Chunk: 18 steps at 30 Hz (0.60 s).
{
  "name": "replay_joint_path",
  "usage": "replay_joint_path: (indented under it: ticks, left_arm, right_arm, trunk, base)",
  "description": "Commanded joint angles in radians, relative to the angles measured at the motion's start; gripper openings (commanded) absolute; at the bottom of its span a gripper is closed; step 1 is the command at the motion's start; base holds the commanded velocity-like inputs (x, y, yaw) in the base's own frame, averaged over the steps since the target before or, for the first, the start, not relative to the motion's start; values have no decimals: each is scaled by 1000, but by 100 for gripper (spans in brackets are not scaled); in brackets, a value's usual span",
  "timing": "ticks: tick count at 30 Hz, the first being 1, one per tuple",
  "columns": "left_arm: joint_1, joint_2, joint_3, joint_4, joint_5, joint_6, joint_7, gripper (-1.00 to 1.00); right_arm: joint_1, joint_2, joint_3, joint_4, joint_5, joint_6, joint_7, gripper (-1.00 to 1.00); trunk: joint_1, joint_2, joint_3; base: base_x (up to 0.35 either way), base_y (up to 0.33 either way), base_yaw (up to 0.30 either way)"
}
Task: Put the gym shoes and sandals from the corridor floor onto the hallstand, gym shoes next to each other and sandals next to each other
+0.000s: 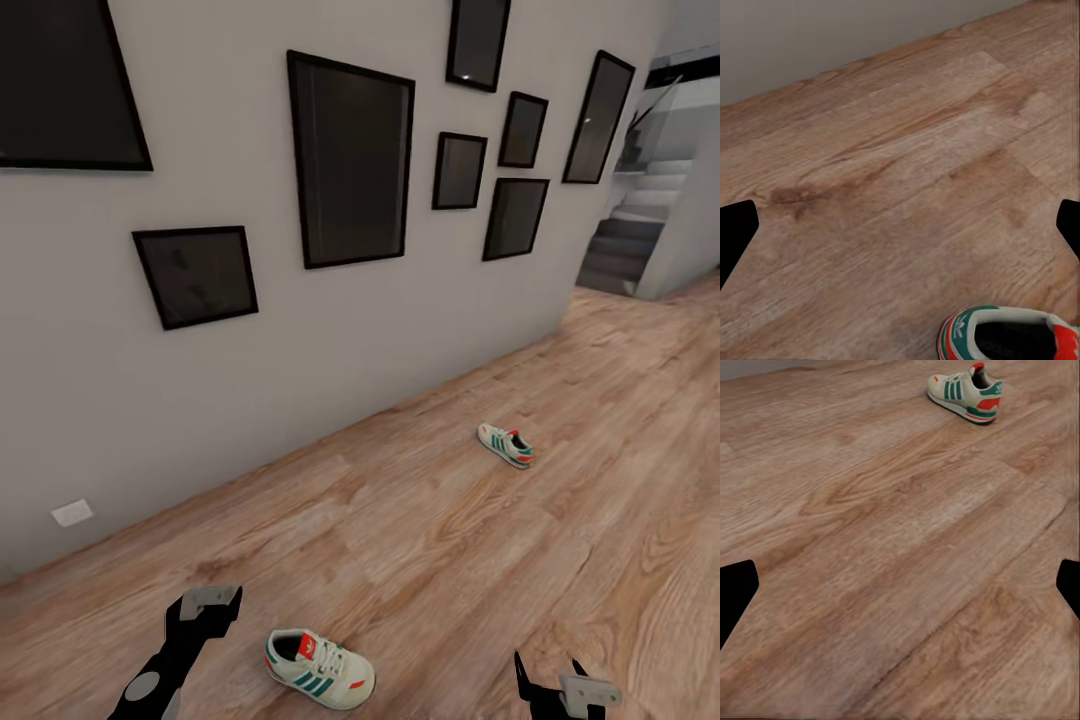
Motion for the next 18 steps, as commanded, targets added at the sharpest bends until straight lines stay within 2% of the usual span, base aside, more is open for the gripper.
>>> replay_joint_path:
  ticks: [1, 5, 12, 18]
  left_arm:
    - [0, -1, 6, 0, -5, -3, -8, 100]
    - [0, -1, 6, 0, -5, -3, -8, 100]
    - [0, -1, 6, 0, -5, -3, -8, 100]
    - [0, -1, 6, 0, -5, -3, -8, 100]
  right_arm:
    - [-1, 0, 7, 1, -9, -3, 3, 100]
    - [-1, 0, 7, 1, -9, -3, 3, 100]
    - [-1, 0, 7, 2, -9, -3, 3, 100]
    - [-1, -2, 7, 4, -9, -3, 4, 100]
  trunk:
    - [0, 0, -1]
    - [0, 0, -1]
    - [0, 0, -1]
    - [0, 0, -1]
  base:
    - [0, 171, -259]
    - [-32, 147, -259]
    - [-13, 39, -254]
    - [-3, 8, -111]
